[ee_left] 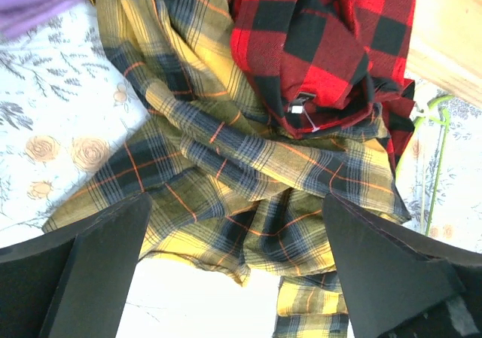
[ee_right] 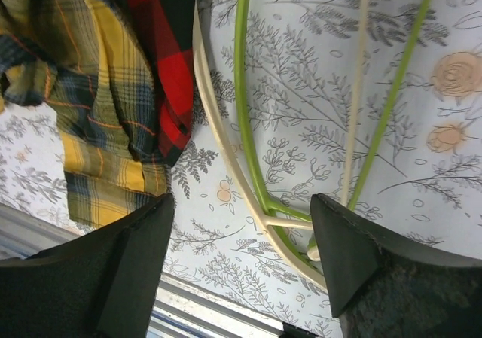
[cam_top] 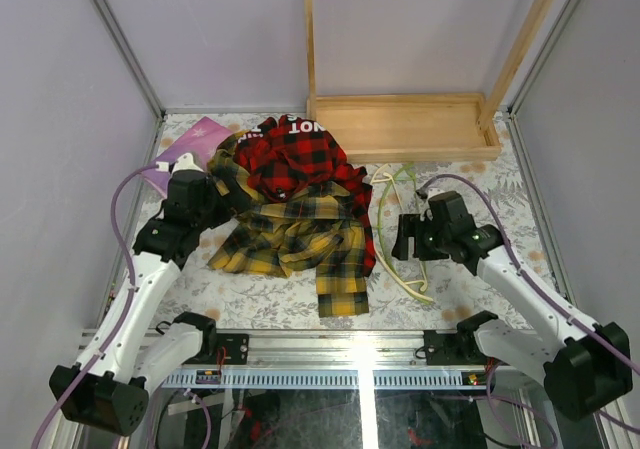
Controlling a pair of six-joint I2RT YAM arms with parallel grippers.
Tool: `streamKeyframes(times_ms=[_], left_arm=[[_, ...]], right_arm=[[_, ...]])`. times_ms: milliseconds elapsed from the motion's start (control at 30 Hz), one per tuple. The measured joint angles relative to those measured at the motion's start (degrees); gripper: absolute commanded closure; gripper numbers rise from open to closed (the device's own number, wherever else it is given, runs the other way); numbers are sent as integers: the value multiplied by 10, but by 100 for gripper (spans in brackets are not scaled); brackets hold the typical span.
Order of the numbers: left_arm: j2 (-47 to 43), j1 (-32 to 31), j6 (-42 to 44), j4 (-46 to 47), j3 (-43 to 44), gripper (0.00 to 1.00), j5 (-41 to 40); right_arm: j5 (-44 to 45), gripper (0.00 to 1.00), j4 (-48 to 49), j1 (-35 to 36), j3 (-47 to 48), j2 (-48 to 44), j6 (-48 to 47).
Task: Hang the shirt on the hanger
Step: Move the hanger to the center of the board.
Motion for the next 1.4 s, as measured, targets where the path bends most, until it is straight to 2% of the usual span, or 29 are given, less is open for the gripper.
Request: streamKeyframes(times_ms=[67,233,533,800,933,1233,1400], left_arm=[[-8,0,11,-4,11,3,-7],[-23,1,29,-16,15,3,-18],[-23,3,36,-25,15,2,-19],[-23,3,42,-30,15,2,-20],[-24,3,44,-36,15,2,-20],[-24,4,44,-48,23,2,-20],[-24,4,44,-50,23,2,-20]], right_arm=[[11,4,7,25,-2,18,2],[45,3,31,83,-2,76,5],[103,16,50,147,18,185,6],[153,38,59,171,25,247,13],[173,47,72,171,25,262,25],[184,58,88,173,24,273,54],[156,62,115,136,2,252,71]])
